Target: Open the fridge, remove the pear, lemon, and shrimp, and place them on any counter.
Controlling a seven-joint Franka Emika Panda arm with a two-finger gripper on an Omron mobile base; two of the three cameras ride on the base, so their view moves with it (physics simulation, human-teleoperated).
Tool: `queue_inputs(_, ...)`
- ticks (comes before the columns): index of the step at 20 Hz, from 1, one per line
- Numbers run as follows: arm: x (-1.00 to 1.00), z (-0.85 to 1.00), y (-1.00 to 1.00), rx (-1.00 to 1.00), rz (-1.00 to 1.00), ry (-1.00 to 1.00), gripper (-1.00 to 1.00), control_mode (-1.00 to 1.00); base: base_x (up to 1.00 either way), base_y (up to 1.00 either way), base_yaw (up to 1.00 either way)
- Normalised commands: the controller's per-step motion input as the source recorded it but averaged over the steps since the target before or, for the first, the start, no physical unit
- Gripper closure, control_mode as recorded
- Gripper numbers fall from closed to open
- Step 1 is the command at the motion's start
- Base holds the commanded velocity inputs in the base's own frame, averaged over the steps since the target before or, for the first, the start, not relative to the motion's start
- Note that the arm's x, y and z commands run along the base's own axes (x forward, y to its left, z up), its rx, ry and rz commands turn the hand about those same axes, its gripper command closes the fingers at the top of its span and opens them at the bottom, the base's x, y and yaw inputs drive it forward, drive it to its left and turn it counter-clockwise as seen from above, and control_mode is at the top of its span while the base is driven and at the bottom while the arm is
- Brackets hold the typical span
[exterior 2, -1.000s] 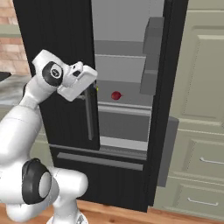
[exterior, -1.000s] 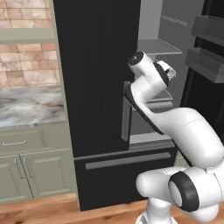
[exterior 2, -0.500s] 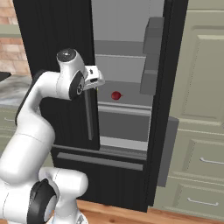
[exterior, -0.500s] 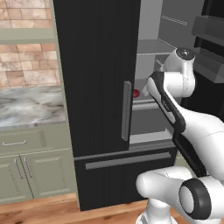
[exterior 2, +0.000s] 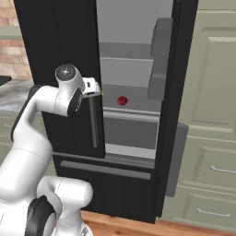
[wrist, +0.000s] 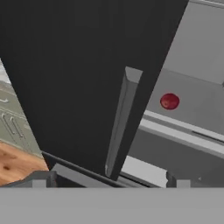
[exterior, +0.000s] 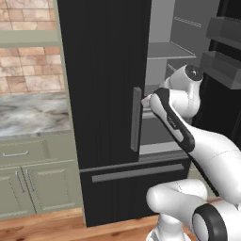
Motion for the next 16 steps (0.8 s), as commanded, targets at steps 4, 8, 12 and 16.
queue_inputs(4, 0.09, 0.00, 0.08, 0.00, -0.12, 0.01, -1.00, -1.00, 0.00, 0.00, 0.00)
queue_inputs(8, 0.16, -0.01, 0.00, 0.00, -0.19, 0.00, -1.00, -1.00, 0.00, 0.00, 0.00)
queue_inputs(12, 0.17, -0.16, 0.01, 0.05, -0.13, -0.09, -1.00, -1.00, 0.00, 0.00, 0.00)
queue_inputs(16, 0.13, -0.30, 0.09, 0.09, -0.03, -0.03, -1.00, -1.00, 0.00, 0.00, 0.00)
